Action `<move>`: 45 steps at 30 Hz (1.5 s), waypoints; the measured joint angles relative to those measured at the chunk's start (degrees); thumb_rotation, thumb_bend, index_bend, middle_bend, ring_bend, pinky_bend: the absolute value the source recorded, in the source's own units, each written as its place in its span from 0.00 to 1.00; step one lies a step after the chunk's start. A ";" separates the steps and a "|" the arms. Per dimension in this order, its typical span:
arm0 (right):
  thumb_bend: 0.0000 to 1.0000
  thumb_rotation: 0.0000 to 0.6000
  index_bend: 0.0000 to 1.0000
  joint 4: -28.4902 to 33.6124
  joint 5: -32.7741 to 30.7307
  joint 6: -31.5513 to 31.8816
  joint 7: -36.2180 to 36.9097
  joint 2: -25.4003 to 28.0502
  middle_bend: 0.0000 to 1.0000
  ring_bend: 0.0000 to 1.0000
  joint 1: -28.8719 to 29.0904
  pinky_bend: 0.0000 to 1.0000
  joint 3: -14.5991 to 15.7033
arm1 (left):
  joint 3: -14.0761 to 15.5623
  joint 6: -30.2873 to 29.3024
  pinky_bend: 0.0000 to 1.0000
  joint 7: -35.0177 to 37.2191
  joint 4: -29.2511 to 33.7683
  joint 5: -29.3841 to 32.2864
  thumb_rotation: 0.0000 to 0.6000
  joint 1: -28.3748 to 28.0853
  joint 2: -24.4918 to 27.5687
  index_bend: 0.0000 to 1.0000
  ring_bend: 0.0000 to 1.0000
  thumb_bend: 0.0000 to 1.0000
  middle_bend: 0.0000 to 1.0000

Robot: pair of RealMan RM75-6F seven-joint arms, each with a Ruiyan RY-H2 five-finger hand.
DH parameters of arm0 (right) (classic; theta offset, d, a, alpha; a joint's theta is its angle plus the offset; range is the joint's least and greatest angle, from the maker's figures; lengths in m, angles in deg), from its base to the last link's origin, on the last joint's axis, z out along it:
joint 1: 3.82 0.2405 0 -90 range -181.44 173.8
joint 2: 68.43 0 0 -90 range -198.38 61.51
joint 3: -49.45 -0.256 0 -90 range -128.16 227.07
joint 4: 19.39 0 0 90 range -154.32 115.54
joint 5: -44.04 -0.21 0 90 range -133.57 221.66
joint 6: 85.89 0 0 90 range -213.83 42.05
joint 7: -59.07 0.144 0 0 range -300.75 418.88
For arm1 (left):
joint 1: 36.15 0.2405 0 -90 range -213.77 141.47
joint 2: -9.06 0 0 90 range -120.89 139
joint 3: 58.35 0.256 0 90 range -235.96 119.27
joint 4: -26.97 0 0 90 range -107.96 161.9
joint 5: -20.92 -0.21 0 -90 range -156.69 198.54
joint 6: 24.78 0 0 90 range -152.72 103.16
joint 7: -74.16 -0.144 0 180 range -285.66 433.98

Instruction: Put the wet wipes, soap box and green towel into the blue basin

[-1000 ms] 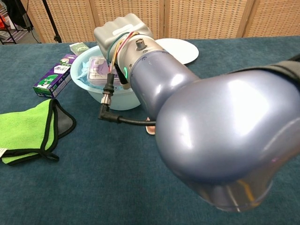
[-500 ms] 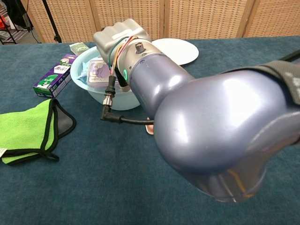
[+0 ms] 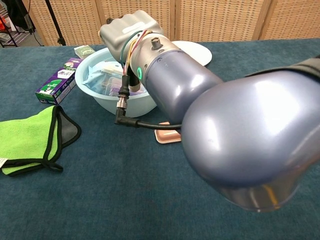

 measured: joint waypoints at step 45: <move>0.16 1.00 0.14 18.14 33.99 18.04 54.85 44.27 0.00 0.00 -51.43 0.17 36.25 | 1.10 -3.47 0.00 -9.09 0.04 -3.16 1.00 1.72 -4.57 0.00 0.00 0.21 0.00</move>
